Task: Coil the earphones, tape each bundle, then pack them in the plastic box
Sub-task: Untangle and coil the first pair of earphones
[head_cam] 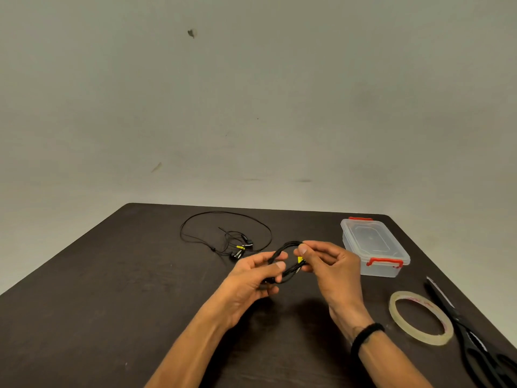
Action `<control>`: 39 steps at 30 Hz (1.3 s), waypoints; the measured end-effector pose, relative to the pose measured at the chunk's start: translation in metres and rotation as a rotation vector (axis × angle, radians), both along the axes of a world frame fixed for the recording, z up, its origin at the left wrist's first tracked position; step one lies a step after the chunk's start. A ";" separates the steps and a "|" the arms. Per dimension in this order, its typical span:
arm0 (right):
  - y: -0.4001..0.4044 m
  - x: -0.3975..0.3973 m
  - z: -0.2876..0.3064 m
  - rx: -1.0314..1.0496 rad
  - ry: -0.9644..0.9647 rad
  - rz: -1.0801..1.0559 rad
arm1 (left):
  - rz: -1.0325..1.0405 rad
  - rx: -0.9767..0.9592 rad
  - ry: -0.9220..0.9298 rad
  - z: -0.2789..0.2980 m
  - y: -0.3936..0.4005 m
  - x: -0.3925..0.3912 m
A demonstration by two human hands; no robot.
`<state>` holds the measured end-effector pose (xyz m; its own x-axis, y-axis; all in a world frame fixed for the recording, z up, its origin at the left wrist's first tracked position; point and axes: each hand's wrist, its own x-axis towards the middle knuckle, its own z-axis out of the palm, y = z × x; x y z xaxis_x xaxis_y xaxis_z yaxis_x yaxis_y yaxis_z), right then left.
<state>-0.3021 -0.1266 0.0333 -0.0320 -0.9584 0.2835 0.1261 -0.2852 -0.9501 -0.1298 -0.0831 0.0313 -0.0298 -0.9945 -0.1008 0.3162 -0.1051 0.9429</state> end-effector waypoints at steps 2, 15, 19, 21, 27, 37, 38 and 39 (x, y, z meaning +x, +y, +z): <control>0.001 0.001 0.000 -0.005 0.018 0.002 | 0.082 -0.052 -0.158 -0.005 -0.002 -0.002; 0.005 0.002 0.003 -0.034 0.081 -0.013 | 0.416 -0.369 -0.974 -0.013 -0.005 0.004; 0.000 -0.003 0.004 -0.009 0.044 -0.023 | 0.349 -0.491 -1.061 -0.011 -0.006 0.013; -0.002 -0.004 0.003 0.061 -0.025 0.001 | 0.296 -0.509 -1.045 -0.009 -0.007 0.019; -0.002 -0.007 0.010 0.436 -0.331 0.222 | 0.137 -0.285 -0.317 0.003 0.005 0.037; 0.061 0.035 0.000 0.461 -0.090 0.443 | 0.165 -0.124 -0.362 0.018 0.058 0.094; 0.068 0.040 -0.001 0.463 -0.048 0.442 | 0.158 -0.111 -0.435 0.019 0.063 0.100; 0.076 0.046 -0.002 0.464 0.000 0.442 | 0.144 -0.103 -0.501 0.020 0.069 0.106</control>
<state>-0.2560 -0.0510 0.0316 0.3941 -0.9044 -0.1636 0.1377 0.2341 -0.9624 -0.0239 -0.0139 0.0508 0.1345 -0.9904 0.0306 -0.1711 0.0072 0.9852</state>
